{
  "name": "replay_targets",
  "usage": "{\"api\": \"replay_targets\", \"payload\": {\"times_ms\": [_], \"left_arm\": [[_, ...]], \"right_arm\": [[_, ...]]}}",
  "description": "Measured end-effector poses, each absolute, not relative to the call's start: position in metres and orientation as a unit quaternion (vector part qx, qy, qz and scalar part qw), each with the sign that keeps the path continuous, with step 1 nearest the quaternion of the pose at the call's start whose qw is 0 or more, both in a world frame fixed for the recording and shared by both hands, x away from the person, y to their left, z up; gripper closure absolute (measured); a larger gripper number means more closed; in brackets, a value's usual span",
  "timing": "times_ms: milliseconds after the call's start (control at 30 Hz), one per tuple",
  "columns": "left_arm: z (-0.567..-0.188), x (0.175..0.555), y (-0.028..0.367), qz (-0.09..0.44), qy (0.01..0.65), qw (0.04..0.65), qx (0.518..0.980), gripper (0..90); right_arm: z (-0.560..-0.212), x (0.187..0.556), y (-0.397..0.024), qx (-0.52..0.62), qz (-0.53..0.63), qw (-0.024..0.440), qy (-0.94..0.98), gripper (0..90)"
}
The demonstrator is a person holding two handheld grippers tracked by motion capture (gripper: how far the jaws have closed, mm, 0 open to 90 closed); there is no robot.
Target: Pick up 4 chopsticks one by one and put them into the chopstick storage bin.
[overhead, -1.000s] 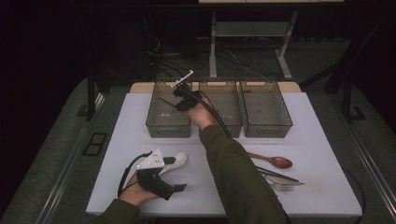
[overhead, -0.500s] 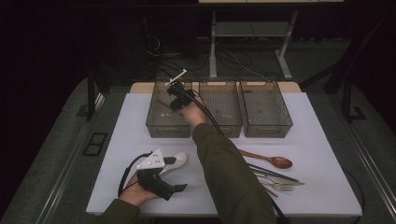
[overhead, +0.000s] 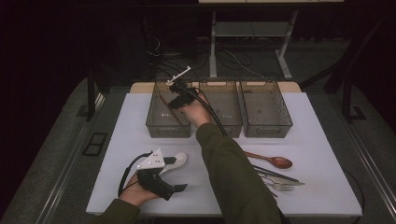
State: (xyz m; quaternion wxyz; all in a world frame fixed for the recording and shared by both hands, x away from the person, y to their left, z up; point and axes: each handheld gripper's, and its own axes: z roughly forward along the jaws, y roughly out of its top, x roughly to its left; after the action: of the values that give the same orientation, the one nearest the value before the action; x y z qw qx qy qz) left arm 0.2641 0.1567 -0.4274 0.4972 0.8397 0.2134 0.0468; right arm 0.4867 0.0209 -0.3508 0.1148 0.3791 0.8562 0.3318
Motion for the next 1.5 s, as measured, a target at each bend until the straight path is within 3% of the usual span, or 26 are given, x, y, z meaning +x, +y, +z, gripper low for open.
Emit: {"api": "replay_targets", "payload": {"times_ms": [600, 1500], "left_arm": [[-0.428, 0.264, 0.157, 0.046, 0.223, 0.499, 0.836, 0.0], [-0.43, 0.265, 0.157, 0.051, 0.228, 0.489, 0.841, 0.0]], "right_arm": [[-0.335, 0.451, -0.034, 0.361, 0.379, 0.103, 0.846, 40.5], [-0.346, 0.384, -0.116, 0.326, 0.421, 0.091, 0.842, 38.1]]}}
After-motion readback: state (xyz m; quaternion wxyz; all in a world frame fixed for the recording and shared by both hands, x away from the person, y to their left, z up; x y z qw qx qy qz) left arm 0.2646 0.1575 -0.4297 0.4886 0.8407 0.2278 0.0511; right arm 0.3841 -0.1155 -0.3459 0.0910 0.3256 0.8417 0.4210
